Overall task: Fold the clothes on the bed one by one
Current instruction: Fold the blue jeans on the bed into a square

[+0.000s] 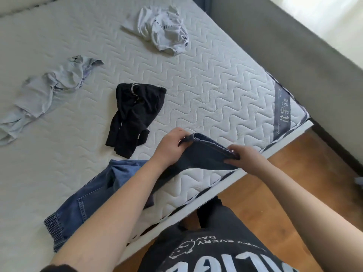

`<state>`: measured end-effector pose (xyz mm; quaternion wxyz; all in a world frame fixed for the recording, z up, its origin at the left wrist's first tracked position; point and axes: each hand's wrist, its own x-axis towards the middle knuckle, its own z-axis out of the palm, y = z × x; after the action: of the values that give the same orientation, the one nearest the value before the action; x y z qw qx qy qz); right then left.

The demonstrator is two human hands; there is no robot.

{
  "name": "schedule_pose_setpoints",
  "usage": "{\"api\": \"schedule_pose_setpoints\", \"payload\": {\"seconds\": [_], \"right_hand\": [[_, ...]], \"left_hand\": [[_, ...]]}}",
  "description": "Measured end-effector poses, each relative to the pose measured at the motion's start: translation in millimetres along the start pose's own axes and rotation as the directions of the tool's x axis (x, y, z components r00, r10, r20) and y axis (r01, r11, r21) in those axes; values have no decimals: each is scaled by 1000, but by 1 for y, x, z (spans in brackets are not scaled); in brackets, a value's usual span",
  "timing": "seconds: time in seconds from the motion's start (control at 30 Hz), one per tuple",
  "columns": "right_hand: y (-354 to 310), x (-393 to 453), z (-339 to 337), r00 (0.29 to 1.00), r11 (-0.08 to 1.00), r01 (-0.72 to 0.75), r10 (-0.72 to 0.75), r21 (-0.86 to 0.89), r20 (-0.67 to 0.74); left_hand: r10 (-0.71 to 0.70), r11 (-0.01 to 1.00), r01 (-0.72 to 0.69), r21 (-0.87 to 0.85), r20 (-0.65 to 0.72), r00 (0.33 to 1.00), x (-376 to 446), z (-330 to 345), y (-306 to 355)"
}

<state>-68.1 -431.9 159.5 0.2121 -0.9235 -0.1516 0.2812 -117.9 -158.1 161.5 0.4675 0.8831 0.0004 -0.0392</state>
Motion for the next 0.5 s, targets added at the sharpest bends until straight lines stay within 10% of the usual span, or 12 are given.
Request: {"api": "schedule_pose_setpoints", "payload": {"seconds": [0.27,0.5], "right_hand": [[-9,-43,-6,957,982,-170,147,-76,-251],[11,-49,-41,912,959,-204,259,196,-319]], "left_hand": [[57,983,-72,168,93,994,39,-14,35],[119,971,-147,186,155,981,93,-2,74]]}}
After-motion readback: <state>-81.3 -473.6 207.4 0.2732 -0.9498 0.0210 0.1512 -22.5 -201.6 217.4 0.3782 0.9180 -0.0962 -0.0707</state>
